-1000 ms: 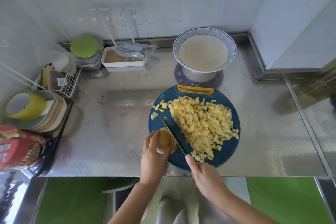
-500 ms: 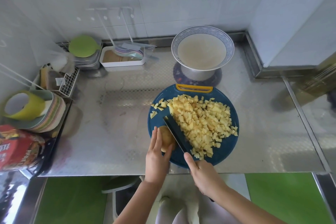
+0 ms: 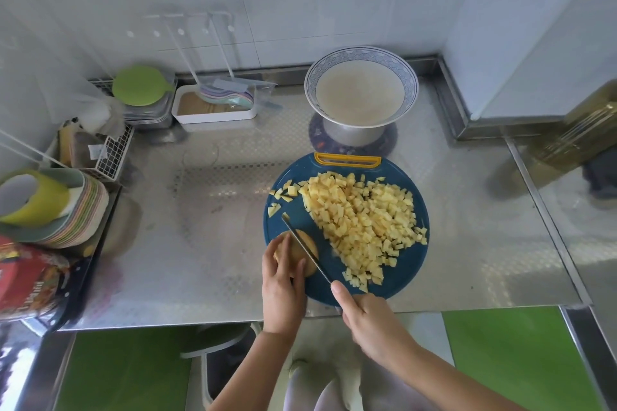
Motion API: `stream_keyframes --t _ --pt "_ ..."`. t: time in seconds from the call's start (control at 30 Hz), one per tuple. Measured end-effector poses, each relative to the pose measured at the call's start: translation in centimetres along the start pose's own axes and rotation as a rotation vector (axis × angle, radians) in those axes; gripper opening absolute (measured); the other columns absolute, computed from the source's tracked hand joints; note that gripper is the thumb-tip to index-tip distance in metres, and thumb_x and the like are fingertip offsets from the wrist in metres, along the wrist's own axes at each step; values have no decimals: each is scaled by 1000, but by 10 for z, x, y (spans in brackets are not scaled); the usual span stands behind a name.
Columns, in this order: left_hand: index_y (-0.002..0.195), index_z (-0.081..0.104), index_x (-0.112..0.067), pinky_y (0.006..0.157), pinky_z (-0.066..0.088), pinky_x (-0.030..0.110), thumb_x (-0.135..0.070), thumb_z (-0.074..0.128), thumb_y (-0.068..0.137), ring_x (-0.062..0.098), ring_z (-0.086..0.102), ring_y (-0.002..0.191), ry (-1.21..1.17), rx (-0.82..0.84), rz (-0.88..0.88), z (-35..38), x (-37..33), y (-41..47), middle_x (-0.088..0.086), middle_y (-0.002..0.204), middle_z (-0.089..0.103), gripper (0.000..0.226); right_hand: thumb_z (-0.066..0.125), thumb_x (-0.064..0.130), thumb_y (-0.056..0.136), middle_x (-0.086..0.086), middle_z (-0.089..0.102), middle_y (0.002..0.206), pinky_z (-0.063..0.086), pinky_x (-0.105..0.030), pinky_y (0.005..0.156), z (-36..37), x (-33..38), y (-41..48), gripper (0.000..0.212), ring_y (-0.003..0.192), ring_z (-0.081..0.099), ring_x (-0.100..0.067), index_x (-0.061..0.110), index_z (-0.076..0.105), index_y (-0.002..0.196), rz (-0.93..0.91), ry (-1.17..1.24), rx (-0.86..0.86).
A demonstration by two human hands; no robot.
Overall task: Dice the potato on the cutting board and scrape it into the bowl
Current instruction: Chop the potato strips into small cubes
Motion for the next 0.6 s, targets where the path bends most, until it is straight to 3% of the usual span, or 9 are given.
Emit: stream_keyframes --t 0.17,0.27,0.33,0.4,0.47,0.6 --pt "139 45 -6 99 49 46 -23 50 93 26 51 123 -16 -5 -10 -1 1 2 6 140 39 50 21 69 86 3 32 38 32 -30 60 6 8 0 65 46 31 -13 16 27 50 -48 -26 0" --pt "135 48 -5 94 52 46 -15 57 91 11 46 120 -52 -28 -36 -4 0 3 11 137 42 47 23 65 90 6 37 38 28 -25 56 7 9 -1 63 44 33 -13 17 29 51 -74 -47 -17" --pt "137 47 -9 96 51 38 -16 63 89 0 39 120 -76 -27 -50 -4 1 2 2 139 39 51 25 61 94 7 37 38 27 -24 53 4 8 -1 61 44 33 -12 18 29 51 -72 -36 -43" --pt "142 39 -19 102 43 25 -24 67 86 1 34 127 -83 -4 -59 -4 2 0 -9 143 32 63 22 63 91 3 34 39 29 -25 53 2 5 1 62 44 34 -12 17 29 50 -46 -31 -70" --pt "144 30 -23 104 32 14 -29 67 83 6 31 134 -52 21 -36 -2 1 -2 -10 150 27 72 19 65 88 0 31 42 30 -26 54 3 1 4 64 46 35 -13 15 29 49 -14 -45 -84" --pt "145 38 -15 104 23 3 -32 60 85 9 34 133 -18 43 9 3 -2 -4 -7 151 31 66 22 63 92 1 27 43 30 -27 55 8 -7 6 65 46 33 -14 14 27 50 33 -5 -57"
Point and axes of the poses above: each hand's wrist, its own y-axis towards the middle knuckle, its own z-axis out of the palm, x = y × z, the point moved 5 cm from there along y, towards the middle knuckle
